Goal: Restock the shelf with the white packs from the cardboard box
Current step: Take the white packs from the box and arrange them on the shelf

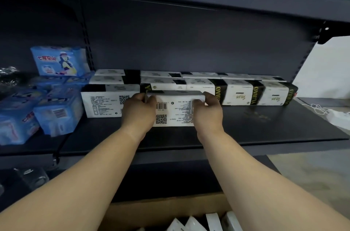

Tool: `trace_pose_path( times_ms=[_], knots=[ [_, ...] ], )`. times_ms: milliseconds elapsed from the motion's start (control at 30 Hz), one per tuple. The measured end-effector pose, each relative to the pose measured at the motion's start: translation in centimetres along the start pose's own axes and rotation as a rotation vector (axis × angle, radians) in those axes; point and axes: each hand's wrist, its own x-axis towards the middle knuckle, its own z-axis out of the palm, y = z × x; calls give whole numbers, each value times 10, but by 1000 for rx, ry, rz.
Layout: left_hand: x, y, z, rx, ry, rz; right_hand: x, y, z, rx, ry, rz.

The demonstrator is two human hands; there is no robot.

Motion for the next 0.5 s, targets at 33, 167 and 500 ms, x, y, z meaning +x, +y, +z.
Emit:
trace_pose_path(
  times_ms=[33,167,500],
  knots=[
    [2,0,1,3,-1,-4,3,2,2,2,-8,4],
    [11,-3,4,8,8,-28,17,7,8,7,-58,34],
    [29,-9,12,141,108,-29,43,18,24,-22,-110,89]
  ],
)
